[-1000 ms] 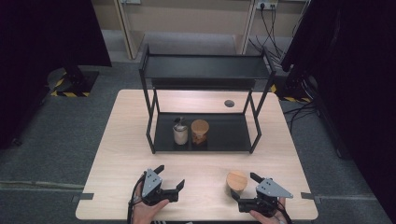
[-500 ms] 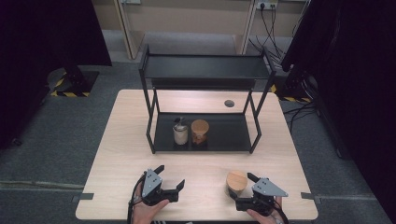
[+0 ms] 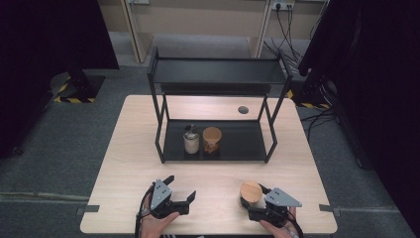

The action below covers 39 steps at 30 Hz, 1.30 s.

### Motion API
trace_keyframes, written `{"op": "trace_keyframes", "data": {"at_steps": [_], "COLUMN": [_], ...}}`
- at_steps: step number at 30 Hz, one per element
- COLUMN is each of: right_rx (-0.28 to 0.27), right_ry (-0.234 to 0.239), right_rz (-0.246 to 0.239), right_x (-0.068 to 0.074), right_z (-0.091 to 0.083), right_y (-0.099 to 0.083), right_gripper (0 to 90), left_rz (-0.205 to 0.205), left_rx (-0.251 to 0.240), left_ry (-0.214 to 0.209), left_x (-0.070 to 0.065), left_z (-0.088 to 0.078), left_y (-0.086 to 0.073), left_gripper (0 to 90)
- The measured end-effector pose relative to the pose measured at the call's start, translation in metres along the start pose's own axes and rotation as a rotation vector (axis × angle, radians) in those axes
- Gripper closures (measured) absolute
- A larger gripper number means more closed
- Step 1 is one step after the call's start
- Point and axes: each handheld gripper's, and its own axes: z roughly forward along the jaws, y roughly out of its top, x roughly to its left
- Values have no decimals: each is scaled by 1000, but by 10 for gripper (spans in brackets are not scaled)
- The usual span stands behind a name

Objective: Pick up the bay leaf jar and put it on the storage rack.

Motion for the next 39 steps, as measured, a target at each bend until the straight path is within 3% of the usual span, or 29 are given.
{"op": "trace_keyframes", "data": {"at_steps": [6, 12, 25, 39], "right_rx": [11, -21, -46, -57], "right_ry": [-6, 5, 11, 8], "right_rz": [-37, -57, -53, -32], "right_x": [3, 5, 0, -11], "right_z": [-2, -7, -14, -7], "right_y": [4, 8, 22, 44], "right_gripper": [252, 253, 253, 253], "left_rz": [-1, -1, -3, -5], "left_rx": [0, 2, 4, 4], "left_ry": [0, 1, 2, 1], "left_x": [0, 0, 0, 0], "left_z": [0, 0, 1, 1], "left_y": [0, 0, 0, 0], "left_gripper": [37, 37, 37, 37]}}
